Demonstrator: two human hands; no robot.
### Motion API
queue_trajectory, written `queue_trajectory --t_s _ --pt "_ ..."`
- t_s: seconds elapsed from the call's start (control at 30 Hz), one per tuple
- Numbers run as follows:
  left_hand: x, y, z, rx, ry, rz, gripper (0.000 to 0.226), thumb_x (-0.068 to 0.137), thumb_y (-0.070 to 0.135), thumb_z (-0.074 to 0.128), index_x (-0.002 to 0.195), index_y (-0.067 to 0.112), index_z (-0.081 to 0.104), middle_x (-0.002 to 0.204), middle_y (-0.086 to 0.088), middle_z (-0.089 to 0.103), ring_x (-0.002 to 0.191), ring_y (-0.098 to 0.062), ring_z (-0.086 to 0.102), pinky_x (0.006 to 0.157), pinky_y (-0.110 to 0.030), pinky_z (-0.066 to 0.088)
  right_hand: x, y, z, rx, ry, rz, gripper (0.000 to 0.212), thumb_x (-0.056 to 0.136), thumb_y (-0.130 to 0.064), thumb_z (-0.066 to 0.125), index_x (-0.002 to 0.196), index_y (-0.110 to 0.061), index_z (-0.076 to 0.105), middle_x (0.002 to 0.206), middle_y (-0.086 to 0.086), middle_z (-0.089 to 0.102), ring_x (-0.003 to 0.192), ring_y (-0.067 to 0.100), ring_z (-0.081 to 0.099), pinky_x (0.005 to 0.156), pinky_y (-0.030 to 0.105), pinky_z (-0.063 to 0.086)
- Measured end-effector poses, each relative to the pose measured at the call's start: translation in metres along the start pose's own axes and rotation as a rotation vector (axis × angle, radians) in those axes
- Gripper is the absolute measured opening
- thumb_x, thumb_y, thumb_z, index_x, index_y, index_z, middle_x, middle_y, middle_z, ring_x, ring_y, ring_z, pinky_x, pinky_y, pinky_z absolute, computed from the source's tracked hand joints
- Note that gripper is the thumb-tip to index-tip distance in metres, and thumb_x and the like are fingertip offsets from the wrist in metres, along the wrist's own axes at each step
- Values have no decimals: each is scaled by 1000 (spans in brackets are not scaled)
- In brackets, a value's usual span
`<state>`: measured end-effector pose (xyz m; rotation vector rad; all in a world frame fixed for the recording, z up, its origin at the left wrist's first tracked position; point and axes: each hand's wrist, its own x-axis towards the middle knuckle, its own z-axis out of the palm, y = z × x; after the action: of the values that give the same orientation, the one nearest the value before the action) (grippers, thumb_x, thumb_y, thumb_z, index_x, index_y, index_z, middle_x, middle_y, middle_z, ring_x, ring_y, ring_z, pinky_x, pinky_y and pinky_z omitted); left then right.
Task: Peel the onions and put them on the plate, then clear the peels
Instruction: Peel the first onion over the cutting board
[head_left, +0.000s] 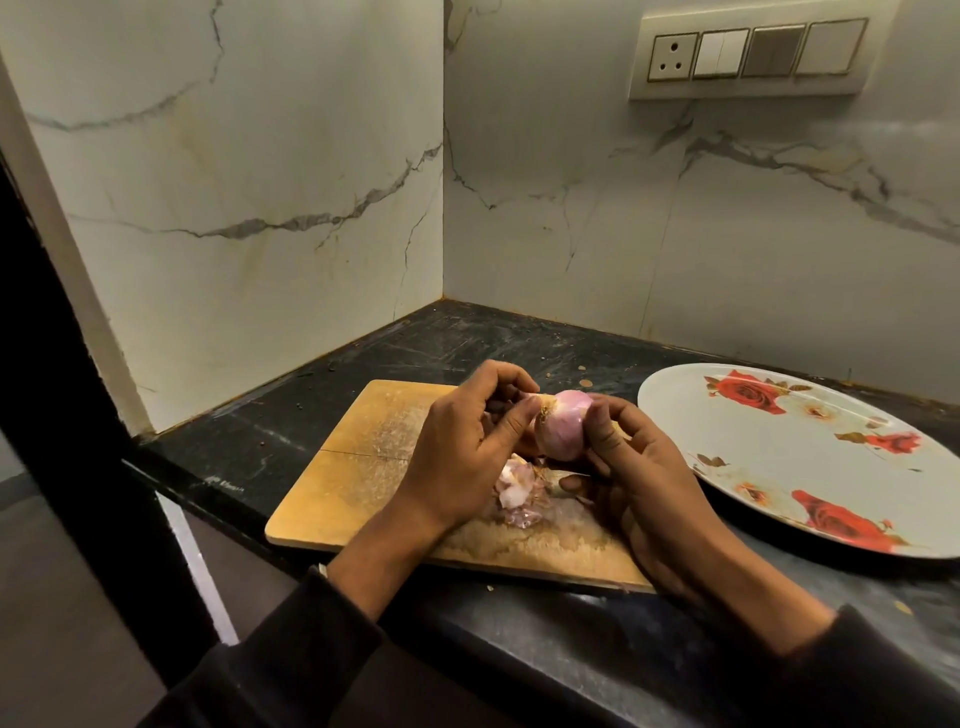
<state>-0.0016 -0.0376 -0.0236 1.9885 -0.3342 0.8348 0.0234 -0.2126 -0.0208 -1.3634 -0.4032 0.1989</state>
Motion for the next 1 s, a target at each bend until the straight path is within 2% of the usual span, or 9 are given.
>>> queue_trajectory --t_s 0.13,0.23,0.3,0.37,0.47,0.57,0.77,1.0 --pt "0 4 -1 -48 -114 57 36 89 27 71 124 20 65 113 12 67 102 -1 64 75 -9 51 -3 -1 -1 16 9 -38 46 78 -42 65 121 -27 65 108 7 76 100 26 74 68 26 59" --pt "-1 4 -2 -38 -130 107 50 80 22 82 127 19 66 121 12 66 108 -2 63 80 -10 51 -4 -2 -2 51 -1 -42 56 69 -54 74 120 -30 69 113 9 75 103 27 73 68 25 59" --pt "-2 5 -2 -36 -93 132 48 80 18 82 126 19 67 121 13 67 111 0 64 85 -11 51 -4 -3 -1 75 -8 -44 67 64 -55 81 125 -28 68 116 7 74 103 25 73 69 24 58" --pt "-3 7 -3 -46 -59 141 44 81 16 80 123 19 67 118 16 66 110 3 64 88 -12 52 -4 -2 -1 69 -19 -47 64 70 -41 77 130 -23 64 118 7 74 104 25 73 69 24 58" --pt "-4 6 -3 -55 7 138 30 83 16 78 112 15 74 114 10 71 107 -1 67 84 -18 56 -4 -2 -1 37 -24 -56 54 77 -28 72 130 -21 62 111 9 76 95 28 75 67 26 60" --pt "-5 4 -5 -27 75 147 18 84 13 77 102 13 78 105 5 74 101 -5 69 78 -20 57 -4 -1 -1 30 -9 -73 54 78 -30 71 131 -24 61 106 14 76 87 29 75 66 26 59" --pt "-6 7 -2 20 -16 138 44 78 16 83 120 17 71 116 15 67 102 1 66 80 -10 52 -3 -1 -2 37 -10 -68 57 74 -31 72 130 -24 63 110 11 76 90 28 76 69 26 60" --pt "-4 6 -4 -13 27 97 33 76 15 85 108 15 77 105 6 75 98 -3 70 84 -20 57 -4 -1 -2 20 -11 -73 50 75 -28 74 124 -26 67 114 10 74 94 27 75 70 27 61"
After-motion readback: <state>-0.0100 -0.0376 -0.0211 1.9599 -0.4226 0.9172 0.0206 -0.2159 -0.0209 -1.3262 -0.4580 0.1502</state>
